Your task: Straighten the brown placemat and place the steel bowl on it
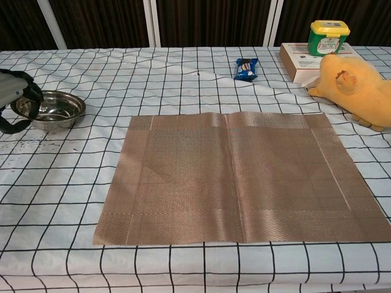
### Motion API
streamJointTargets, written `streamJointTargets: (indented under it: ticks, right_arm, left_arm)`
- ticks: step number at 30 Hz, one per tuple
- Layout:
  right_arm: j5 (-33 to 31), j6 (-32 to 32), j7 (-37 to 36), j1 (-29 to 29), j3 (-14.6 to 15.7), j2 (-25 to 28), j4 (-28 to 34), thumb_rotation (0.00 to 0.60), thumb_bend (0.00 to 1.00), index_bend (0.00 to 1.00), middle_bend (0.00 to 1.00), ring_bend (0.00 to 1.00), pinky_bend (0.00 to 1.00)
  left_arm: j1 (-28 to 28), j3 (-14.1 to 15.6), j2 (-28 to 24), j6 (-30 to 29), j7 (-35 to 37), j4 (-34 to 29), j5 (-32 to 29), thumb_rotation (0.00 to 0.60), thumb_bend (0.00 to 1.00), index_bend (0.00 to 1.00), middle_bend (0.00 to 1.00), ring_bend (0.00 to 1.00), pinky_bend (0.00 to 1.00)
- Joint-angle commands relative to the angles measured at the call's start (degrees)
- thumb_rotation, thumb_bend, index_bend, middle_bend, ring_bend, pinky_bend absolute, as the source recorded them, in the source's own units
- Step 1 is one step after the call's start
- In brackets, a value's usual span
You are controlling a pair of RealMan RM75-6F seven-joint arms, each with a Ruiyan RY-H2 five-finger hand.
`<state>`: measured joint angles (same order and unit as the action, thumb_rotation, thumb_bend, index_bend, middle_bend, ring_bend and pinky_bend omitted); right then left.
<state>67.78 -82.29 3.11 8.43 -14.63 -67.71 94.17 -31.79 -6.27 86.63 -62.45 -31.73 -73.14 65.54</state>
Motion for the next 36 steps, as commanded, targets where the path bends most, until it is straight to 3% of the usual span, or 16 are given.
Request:
streamJointTargets:
  ticks: [1, 10, 18, 24, 36]
  right_arm:
    - [0.1, 0.0, 0.0, 0.0, 0.0, 0.0, 0.1, 0.600, 0.16, 0.00, 0.00, 0.00, 0.16]
    - [0.0, 0.1, -0.7, -0.1, -0.1, 0.2, 0.2, 0.600, 0.16, 0.00, 0.00, 0.00, 0.16]
    - [-0.1, 0.3, -0.9, 0.0, -0.2, 0.2, 0.1, 0.600, 0.15, 0.00, 0.00, 0.00, 0.16]
    - [-0.5, 0.3, -1.2, -0.1, -0.3, 0.3, 0.0, 0.600, 0.16, 0.00, 0.00, 0.00, 0.16]
    - [-1.1, 0.9, -2.3, -0.1, -0.6, 0.7, 0.1, 0.600, 0.16, 0.00, 0.00, 0.00, 0.16]
  left_arm:
    - [-0.2, 0.1, -0.7, -1.6, 0.6, -1.3, 2.4, 0.600, 0.46, 0.62, 0.25, 0.07, 0.11]
    - [-2.5, -1.6, -2.7, -5.8, 1.9, -9.3, 10.2, 0.600, 0.46, 0.63, 0.25, 0.07, 0.11]
    - [-6.3, -3.5, -2.0, -4.8, -1.2, -15.5, 13.0, 0.600, 0.46, 0.63, 0.26, 0.07, 0.11]
    - [-10.0, -3.7, 2.5, -1.8, -4.4, -16.2, 13.7, 0.600, 0.46, 0.63, 0.26, 0.07, 0.11]
    - [-14.8, -2.5, 14.5, 2.8, -5.7, -9.8, 13.9, 0.600, 0.45, 0.63, 0.26, 0.07, 0.11]
